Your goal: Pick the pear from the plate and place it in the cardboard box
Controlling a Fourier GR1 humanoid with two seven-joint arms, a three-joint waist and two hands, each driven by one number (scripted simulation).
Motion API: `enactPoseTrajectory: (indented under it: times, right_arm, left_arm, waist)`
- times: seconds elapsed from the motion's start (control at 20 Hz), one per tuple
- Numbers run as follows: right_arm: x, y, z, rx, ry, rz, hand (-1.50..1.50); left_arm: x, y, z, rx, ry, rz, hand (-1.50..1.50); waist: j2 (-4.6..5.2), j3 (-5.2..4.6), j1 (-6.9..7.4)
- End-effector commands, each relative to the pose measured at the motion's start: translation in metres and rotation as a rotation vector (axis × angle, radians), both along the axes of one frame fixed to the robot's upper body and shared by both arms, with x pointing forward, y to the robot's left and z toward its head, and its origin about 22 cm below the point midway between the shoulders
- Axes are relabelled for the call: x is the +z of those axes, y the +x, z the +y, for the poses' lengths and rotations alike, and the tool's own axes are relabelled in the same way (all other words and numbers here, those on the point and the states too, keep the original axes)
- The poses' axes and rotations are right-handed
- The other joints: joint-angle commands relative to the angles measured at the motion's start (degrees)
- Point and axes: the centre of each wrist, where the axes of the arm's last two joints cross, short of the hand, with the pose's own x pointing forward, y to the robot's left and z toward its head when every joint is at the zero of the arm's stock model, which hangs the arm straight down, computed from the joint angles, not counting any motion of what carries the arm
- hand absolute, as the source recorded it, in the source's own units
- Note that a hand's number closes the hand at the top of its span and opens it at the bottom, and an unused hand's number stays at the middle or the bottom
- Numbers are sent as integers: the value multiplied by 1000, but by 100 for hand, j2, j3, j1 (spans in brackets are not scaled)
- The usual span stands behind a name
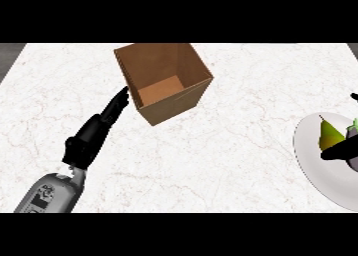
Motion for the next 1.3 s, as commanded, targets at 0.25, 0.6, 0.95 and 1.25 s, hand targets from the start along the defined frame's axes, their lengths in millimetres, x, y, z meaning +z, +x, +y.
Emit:
enactPoseTrajectory:
  times: [0.25, 0.6, 0.95, 1.25]
  right_arm:
    - [-38, 1, -5, -18, -2, 24, -150]
    - [-58, 8, -37, -1, -24, 9, -150]
    - [-56, 8, -18, 17, -12, 104, -150]
    - [-78, 22, -12, 29, 5, 135, -150]
  left_arm:
    - [-6, -14, -4, -1, -12, 9, 0]
    - [-26, -7, 13, -8, 0, 0, 0]
    - [-3, 0, 4, 10, 10, -6, 0]
    - [-26, -8, 0, -1, -9, 3, 0]
  waist:
    - [-8, 0, -16]
    - [3, 1, -15]
    - [-8, 0, -30]
    - [-3, 0, -13]
